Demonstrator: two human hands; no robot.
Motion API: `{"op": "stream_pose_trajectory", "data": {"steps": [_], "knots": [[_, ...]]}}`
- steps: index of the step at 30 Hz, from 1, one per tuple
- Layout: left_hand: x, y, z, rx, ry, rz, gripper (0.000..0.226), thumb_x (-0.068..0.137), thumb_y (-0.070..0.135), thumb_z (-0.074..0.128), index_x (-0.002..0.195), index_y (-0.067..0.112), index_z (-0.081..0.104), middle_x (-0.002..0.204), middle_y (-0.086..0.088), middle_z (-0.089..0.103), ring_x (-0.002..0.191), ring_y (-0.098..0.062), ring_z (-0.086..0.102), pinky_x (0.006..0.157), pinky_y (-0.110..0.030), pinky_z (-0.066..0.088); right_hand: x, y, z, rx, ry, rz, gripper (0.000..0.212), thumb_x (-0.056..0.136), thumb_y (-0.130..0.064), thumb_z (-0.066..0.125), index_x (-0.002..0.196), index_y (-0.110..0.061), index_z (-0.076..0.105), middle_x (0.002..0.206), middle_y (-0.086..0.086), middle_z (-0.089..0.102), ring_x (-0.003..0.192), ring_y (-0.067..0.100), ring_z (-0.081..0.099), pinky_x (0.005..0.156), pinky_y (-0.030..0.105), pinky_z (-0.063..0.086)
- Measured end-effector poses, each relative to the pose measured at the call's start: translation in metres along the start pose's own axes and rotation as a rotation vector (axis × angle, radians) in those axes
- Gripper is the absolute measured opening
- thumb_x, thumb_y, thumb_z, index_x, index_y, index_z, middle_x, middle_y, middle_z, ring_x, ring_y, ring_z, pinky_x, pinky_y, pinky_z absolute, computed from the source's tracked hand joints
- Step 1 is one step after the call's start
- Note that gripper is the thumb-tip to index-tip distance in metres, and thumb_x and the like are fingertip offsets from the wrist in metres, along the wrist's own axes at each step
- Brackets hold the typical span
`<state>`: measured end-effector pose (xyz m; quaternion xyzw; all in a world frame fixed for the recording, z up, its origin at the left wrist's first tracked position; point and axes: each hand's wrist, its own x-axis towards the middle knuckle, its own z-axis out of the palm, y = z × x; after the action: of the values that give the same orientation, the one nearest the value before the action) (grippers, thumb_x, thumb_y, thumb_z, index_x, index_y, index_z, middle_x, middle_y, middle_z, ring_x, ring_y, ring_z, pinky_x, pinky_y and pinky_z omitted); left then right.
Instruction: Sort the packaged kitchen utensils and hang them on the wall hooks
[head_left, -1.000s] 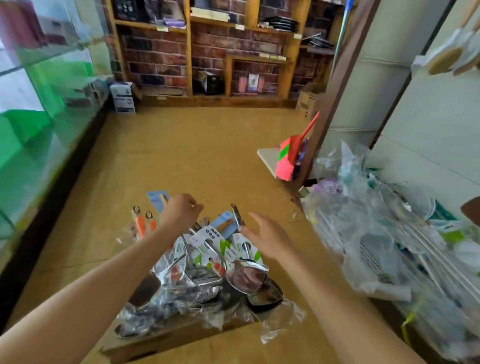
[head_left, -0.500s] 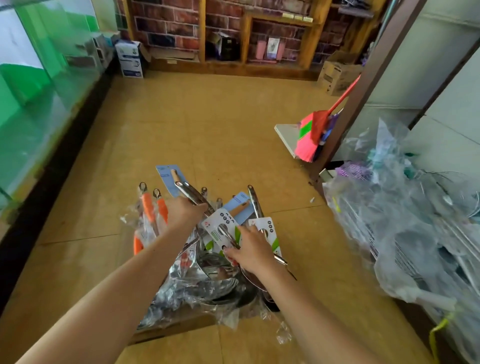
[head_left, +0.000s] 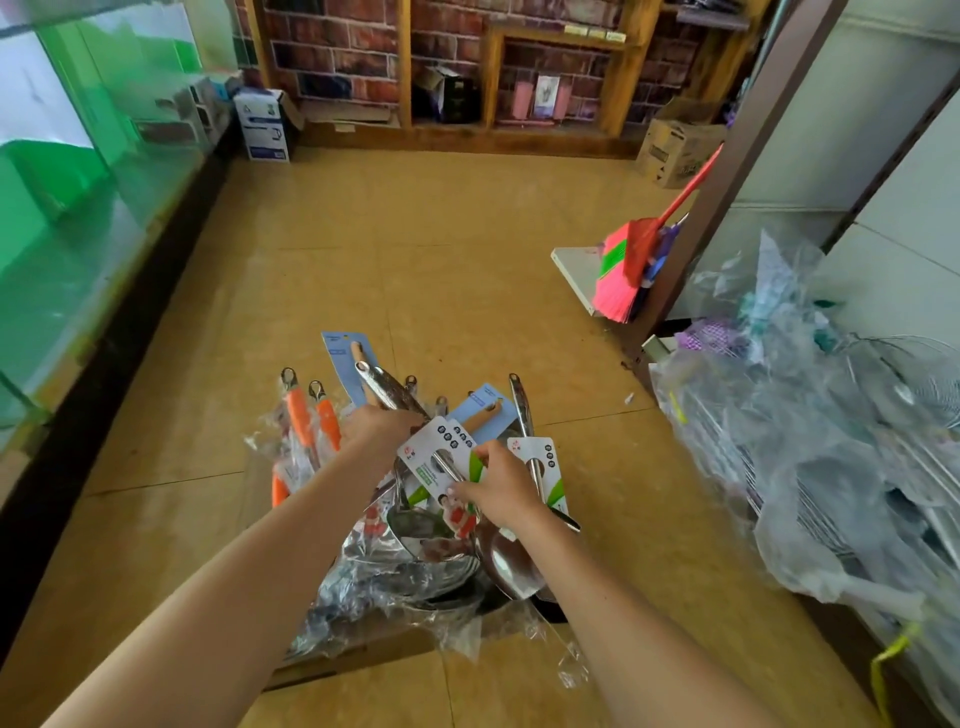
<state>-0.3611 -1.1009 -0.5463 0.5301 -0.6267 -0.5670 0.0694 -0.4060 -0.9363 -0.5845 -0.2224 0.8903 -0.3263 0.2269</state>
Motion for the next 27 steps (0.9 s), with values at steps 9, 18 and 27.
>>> {"op": "stream_pose_trajectory", "data": {"steps": [9,18,27], "knots": [[-0.019,0.022,0.005,-0.147,-0.065,0.108,0.019,0.086,0.021,0.074,0.090,0.005,0.064,0.095,-0.013,0.063,0.077,-0.025,0.057,0.071,-0.034,0.049,-0.004,-0.004,-0.019,0.370,-0.072,-0.014,0.046,0.083,-0.024,0.079,0.122,-0.009,0.060,0.114,0.005,0.068,0.100,0.021,0.066,0.086,0.039,0.054],[-0.051,0.039,0.024,-0.247,-0.129,0.141,0.052,0.077,0.027,0.083,0.120,0.004,0.063,0.120,-0.015,0.063,0.106,-0.033,0.061,0.078,-0.040,0.051,-0.031,0.003,-0.061,0.443,-0.056,-0.038,0.014,0.092,-0.013,0.068,0.104,-0.017,0.062,0.086,-0.007,0.068,0.062,-0.002,0.064,0.052,0.013,0.047],[-0.098,0.062,0.039,-0.240,-0.208,0.216,0.050,0.076,0.025,0.083,0.117,0.005,0.063,0.091,-0.007,0.061,0.078,-0.023,0.057,0.064,-0.032,0.049,-0.066,0.007,-0.093,0.503,0.045,-0.053,0.016,0.091,-0.015,0.069,0.106,-0.013,0.066,0.101,-0.001,0.073,0.087,0.010,0.071,0.071,0.022,0.056]]}}
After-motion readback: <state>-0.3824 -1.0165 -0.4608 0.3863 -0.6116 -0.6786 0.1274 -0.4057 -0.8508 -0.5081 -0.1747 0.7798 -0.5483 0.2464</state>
